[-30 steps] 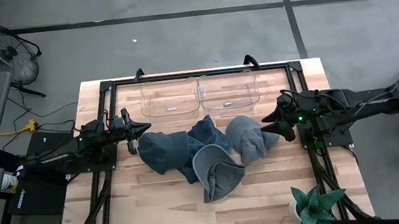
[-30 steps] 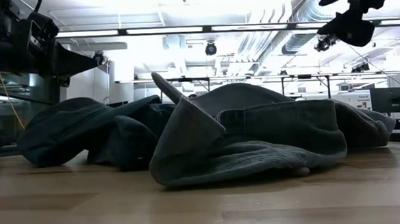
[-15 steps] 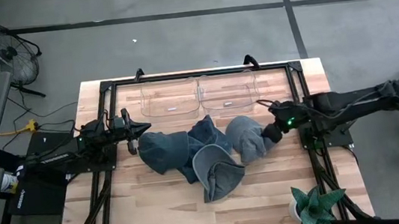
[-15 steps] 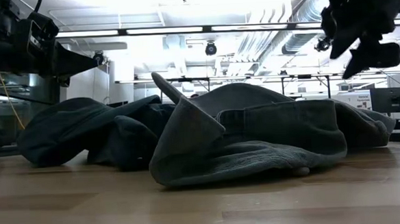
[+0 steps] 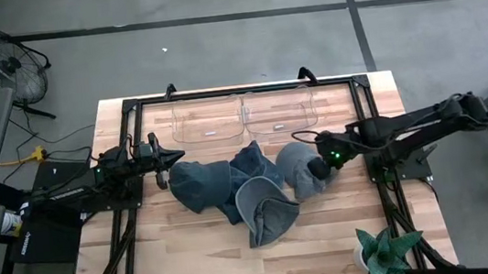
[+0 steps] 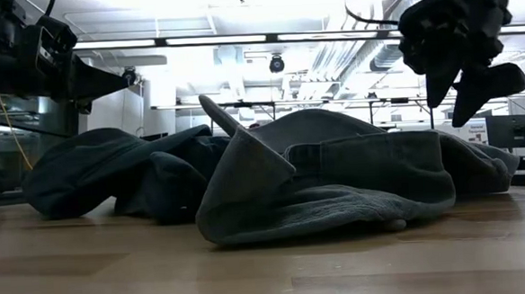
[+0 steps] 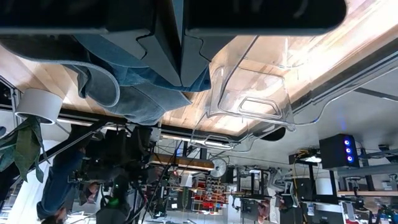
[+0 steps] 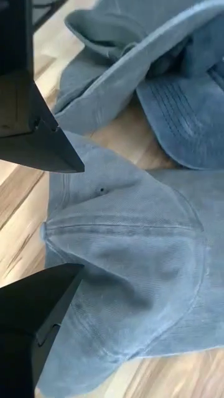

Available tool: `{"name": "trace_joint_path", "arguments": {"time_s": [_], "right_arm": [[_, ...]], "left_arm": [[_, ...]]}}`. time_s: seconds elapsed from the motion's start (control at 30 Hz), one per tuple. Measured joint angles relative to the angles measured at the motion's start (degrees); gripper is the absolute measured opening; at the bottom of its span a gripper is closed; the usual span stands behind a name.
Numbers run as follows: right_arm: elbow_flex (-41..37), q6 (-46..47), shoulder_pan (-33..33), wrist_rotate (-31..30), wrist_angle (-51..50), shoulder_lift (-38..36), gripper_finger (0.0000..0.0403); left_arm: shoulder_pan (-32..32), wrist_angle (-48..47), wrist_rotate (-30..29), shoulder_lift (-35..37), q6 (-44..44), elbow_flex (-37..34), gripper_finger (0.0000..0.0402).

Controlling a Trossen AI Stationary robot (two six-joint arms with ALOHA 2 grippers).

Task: Pick & Place hat
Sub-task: Put the right gray cap into the right transparent bin

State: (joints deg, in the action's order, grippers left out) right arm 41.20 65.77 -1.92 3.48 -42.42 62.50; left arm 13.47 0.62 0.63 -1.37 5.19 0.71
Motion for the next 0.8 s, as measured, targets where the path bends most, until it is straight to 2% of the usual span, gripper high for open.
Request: {"name": "trace_joint_path", "arguments": {"time_s": [0.3,0.57,0.8], "right_arm": [[6.27,-0.25,-0.97,-3.33,-8.85,7.87,0.0245],[7.99,1.22,-4.45,-2.35,-7.89,13.15,0.0245],[7.9,4.38,-6.14,-5.96,-7.77,15.52,0.0245]], "left_arm": [[0.0,0.0,0.02,0.0,0.02,0.0,0.0001],[-0.02,0.0,0.02,0.0,0.0,0.0,0.0001],[0.0,0.01,0.02,0.01,0.01,0.0,0.0001]]}}
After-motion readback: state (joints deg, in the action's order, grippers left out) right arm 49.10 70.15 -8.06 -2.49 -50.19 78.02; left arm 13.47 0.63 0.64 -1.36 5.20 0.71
